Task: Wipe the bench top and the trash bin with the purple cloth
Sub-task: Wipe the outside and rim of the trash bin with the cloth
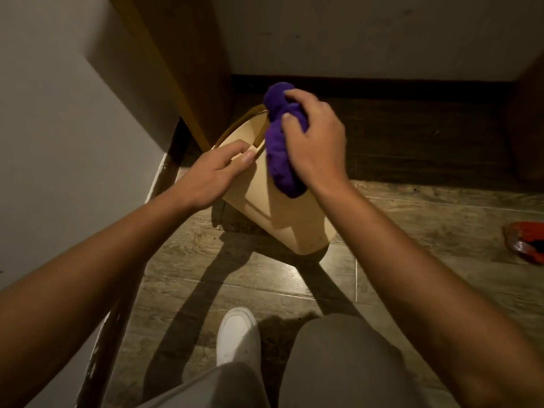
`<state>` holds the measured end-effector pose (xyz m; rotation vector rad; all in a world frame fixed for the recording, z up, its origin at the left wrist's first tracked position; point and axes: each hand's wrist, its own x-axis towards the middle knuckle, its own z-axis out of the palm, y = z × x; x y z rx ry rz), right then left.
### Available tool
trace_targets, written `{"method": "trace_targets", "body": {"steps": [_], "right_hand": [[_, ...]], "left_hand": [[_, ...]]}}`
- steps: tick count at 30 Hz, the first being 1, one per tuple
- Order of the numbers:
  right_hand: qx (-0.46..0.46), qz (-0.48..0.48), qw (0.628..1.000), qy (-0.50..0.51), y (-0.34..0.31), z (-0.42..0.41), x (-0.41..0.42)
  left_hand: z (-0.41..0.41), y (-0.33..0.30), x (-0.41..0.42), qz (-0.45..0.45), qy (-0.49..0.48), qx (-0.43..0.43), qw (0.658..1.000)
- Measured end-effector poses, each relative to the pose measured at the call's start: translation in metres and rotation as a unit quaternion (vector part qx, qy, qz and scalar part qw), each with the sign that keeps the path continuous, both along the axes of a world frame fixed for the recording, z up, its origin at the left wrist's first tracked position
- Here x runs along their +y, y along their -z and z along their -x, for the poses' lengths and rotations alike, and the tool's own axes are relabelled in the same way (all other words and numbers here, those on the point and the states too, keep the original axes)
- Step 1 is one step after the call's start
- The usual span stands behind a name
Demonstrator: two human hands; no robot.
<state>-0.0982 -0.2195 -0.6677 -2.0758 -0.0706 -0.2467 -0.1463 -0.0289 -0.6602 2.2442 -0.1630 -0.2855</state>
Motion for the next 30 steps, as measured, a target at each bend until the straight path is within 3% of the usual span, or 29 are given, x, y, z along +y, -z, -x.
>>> {"method": "trace_targets", "body": {"steps": [6,13,20,23,26,30], "right_hand": [[-0.032,0.116,0.992,0.028,0.022,0.024,0.055],[-0.015,0.188,0.982,0.029,0.064,0.016,0.031],[0.105,0.191,0.973,0.082,0.112,0.021,-0.035],[0.113,0.191,0.969,0.112,0.127,0.027,-0.045],[0.123,0.180,0.965,0.143,0.138,0.027,-0.053],[0.205,0.138,0.959,0.141,0.156,0.026,-0.074]], "left_hand": [[-0.002,0.004,-0.020,0.061,-0.057,-0.088,0.993],[0.001,0.014,-0.010,0.057,-0.141,-0.103,0.983],[0.004,0.015,-0.011,0.036,-0.164,-0.081,0.982],[0.008,0.014,-0.015,0.036,-0.155,-0.081,0.984],[0.009,0.012,-0.020,0.033,-0.143,-0.087,0.985],[0.007,0.010,-0.022,0.019,-0.136,-0.088,0.987]]}}
